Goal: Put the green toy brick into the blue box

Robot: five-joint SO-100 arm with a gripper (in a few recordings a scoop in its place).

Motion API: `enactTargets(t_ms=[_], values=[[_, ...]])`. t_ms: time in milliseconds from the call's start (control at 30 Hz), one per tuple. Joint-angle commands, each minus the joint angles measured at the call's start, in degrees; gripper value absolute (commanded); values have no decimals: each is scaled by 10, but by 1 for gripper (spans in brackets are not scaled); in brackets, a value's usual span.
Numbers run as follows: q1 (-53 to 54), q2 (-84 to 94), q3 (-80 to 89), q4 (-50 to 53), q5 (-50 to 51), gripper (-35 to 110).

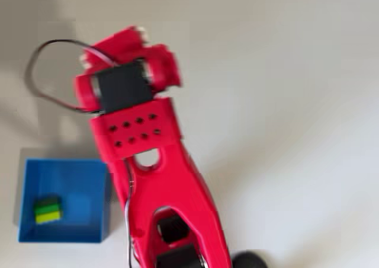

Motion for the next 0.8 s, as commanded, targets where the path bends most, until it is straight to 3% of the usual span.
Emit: enactTargets(t_ms=[0, 500, 767], values=[[57, 83, 52, -23, 0, 0], [78, 426, 496, -163, -7, 0], [79, 595, 683, -169, 1, 0]])
